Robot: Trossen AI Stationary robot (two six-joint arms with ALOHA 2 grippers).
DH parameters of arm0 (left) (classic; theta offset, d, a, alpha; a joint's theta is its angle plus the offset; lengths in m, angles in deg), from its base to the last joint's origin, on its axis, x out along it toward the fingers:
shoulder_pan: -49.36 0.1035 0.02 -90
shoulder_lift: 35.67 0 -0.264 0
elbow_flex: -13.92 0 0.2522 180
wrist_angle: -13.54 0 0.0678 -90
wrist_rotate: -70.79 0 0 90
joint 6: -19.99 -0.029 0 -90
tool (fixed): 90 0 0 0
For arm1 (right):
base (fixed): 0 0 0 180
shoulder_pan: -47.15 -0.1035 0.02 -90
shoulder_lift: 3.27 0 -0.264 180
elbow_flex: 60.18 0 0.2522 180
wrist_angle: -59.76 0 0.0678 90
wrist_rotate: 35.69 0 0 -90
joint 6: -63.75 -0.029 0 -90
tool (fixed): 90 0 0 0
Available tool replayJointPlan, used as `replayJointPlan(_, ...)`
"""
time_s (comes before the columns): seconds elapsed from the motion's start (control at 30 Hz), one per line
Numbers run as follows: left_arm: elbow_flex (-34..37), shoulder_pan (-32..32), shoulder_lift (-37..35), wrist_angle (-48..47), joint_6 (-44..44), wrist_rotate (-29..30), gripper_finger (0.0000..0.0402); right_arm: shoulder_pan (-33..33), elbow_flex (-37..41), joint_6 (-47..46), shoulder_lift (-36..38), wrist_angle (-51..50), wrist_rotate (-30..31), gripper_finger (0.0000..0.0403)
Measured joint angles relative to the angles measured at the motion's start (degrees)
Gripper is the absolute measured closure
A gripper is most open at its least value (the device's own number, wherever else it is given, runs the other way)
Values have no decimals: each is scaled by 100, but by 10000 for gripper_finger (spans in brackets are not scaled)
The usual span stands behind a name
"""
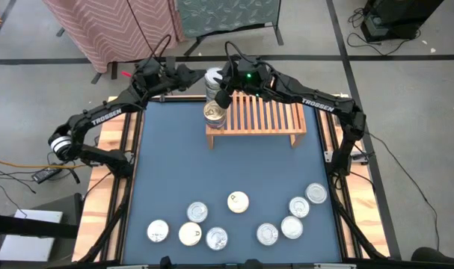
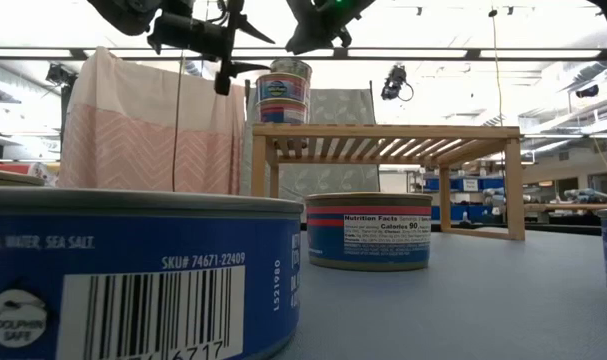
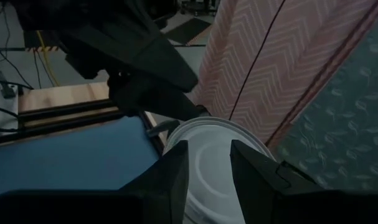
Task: Stack canned seafood by type on shelf
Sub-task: Stack the green tuna can on top of the other green tuna cans on the shelf
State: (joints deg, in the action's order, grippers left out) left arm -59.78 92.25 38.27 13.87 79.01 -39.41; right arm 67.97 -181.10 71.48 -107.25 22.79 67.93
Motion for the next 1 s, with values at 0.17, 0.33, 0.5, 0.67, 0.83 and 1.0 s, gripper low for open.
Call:
replayJointPlan(0.17, 7, 283, -181, -79, -49, -377, 172, -43, 2, 28, 0, 75, 6, 281)
replayJointPlan(0.33, 7, 575, -371, -429, -191, -486, 172, -44, 2, 43, 4, 17, 23, 284)
replayJointPlan(0.5, 7, 895, -589, -652, -511, -829, 172, -95, -105, 474, 177, -123, 376, 284)
replayJointPlan(0.67, 7, 1245, -958, -696, -792, -2278, 172, -223, -316, 595, 981, -1169, 36, 284)
replayJointPlan(0.83, 7, 1256, -1644, -674, -1077, -4069, 172, -582, -311, 87, 1700, -3095, -1656, 294)
replayJointPlan(1.0, 7, 707, -2545, -661, -746, -4636, 172, -1396, -215, -1147, 1986, -5061, -2555, 312)
